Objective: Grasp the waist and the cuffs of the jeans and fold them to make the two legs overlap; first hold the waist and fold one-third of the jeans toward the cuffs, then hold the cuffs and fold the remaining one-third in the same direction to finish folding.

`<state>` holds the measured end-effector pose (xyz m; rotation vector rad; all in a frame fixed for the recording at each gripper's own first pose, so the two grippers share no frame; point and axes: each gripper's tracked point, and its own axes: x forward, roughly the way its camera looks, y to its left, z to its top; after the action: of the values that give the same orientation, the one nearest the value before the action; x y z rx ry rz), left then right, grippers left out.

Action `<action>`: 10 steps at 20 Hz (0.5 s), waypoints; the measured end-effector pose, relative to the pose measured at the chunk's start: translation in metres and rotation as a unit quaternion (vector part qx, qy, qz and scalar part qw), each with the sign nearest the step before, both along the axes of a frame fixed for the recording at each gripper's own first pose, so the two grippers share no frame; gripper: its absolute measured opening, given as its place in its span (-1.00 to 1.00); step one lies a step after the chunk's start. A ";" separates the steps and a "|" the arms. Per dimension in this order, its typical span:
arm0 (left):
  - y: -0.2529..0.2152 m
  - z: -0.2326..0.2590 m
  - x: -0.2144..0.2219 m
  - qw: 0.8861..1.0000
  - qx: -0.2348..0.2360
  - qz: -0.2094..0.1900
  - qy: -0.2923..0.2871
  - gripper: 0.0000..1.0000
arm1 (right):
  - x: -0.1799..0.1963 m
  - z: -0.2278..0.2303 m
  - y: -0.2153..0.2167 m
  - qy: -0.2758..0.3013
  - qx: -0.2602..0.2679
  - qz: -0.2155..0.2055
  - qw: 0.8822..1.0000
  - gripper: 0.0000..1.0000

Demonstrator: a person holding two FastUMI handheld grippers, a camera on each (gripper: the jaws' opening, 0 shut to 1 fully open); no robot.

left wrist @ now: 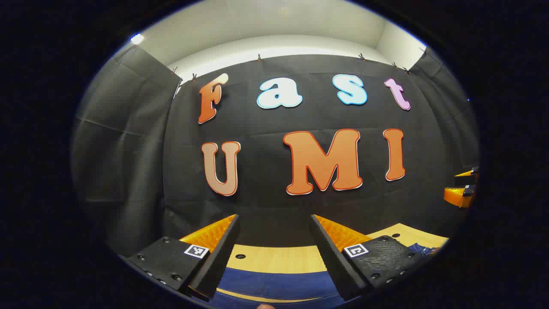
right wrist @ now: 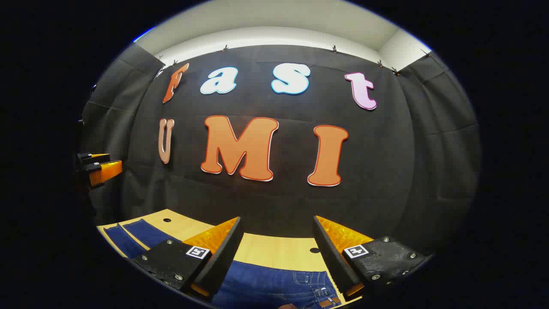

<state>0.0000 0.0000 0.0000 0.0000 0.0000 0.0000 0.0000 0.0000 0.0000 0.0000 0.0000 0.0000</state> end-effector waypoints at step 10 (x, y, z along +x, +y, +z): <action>-0.005 -0.027 0.007 0.999 0.008 -0.052 0.002 0.97 | -0.006 -0.001 0.067 0.014 0.010 -0.003 1.000 0.96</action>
<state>0.0068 -0.0050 -0.0272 0.0156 0.0032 -0.1043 -0.0062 0.0669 -0.0008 0.0205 0.0272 -0.0051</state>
